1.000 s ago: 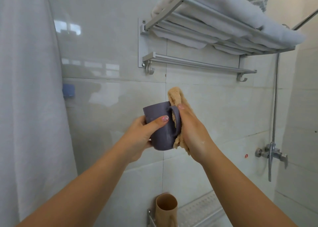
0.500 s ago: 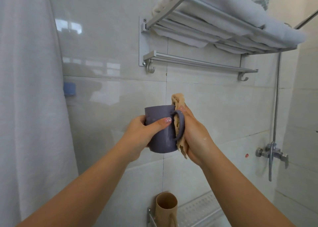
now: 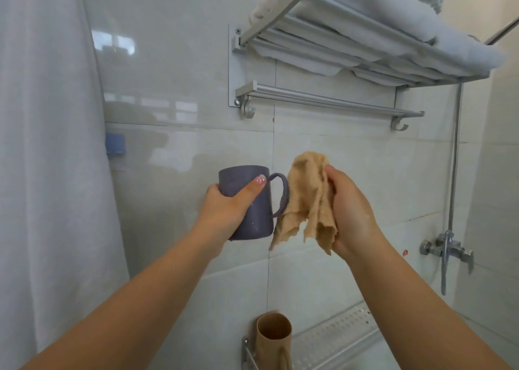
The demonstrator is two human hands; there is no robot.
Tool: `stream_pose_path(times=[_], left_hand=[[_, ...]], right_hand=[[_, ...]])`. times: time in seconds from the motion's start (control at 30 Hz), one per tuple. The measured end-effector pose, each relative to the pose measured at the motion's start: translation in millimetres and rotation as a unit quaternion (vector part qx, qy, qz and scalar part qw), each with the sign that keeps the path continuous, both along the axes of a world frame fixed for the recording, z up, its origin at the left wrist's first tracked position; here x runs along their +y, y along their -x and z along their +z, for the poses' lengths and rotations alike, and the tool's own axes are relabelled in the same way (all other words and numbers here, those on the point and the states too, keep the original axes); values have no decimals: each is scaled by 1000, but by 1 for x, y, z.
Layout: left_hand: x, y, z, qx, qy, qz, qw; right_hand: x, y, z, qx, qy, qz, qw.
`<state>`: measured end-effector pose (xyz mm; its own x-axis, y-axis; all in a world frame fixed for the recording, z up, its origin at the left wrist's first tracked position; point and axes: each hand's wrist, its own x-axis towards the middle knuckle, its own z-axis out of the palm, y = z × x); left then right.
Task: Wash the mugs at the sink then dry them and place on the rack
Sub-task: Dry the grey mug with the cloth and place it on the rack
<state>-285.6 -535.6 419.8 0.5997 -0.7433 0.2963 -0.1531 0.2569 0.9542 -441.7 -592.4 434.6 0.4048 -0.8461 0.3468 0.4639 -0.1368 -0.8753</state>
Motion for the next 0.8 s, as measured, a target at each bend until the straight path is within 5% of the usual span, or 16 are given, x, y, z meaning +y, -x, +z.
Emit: stream_pose_path(times=[0.1, 0.2, 0.5, 0.67, 0.8], left_hand=[[-2, 12, 5, -6, -10, -10, 1000], [3, 14, 7, 52, -15, -63, 997], [19, 16, 2, 95, 34, -198, 975], [18, 15, 8, 115, 33, -265, 957], [17, 13, 9, 130, 29, -246, 960]], right_hand=[[19, -19, -3, 114, 150, -50, 981], [14, -25, -12, 163, 325, -155, 919], [-4, -24, 5, 98, 306, -250, 913], [-8, -22, 1, 84, 227, -160, 957], [1, -16, -3, 105, 280, -84, 951]])
